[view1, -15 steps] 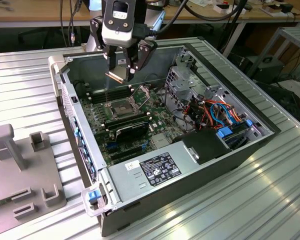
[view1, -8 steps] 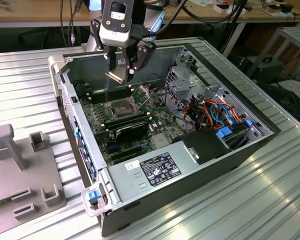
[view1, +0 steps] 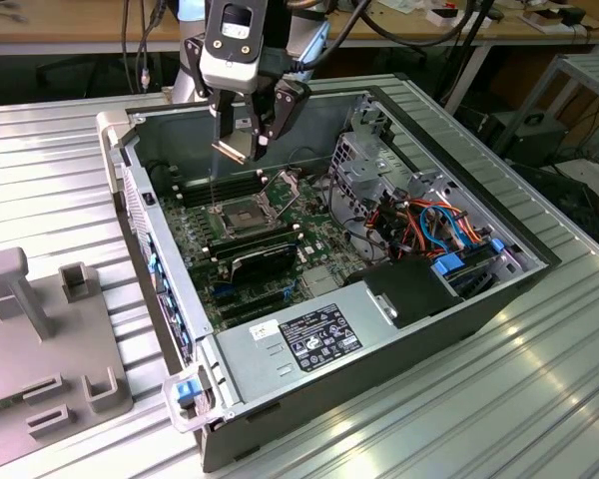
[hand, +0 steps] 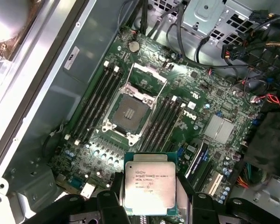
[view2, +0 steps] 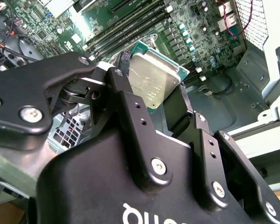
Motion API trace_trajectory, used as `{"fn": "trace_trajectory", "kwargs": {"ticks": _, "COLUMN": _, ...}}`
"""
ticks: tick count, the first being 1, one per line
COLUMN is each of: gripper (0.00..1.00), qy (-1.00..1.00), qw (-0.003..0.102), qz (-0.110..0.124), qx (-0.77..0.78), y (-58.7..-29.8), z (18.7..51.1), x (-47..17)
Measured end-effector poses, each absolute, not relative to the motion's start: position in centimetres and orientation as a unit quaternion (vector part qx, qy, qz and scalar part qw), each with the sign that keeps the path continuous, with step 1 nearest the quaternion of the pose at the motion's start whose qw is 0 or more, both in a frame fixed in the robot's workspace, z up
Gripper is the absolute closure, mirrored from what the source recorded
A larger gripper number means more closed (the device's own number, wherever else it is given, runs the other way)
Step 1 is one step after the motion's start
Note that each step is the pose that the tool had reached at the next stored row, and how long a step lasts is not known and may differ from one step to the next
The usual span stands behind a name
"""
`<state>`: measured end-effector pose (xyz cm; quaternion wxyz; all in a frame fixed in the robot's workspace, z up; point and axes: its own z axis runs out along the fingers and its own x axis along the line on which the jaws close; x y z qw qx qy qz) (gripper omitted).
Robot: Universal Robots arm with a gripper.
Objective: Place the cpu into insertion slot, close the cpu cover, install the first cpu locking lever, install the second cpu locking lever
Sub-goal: 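Place the cpu into insertion slot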
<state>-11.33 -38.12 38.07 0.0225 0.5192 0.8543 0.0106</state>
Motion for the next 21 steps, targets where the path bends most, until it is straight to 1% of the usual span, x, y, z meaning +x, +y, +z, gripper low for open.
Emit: {"fn": "trace_trajectory", "kwargs": {"ticks": 21, "gripper": 0.46, "qy": 0.783, "qw": 0.024, "qz": 0.007, "qx": 0.622, "y": -37.85, "z": 37.66, "x": -11.26}}
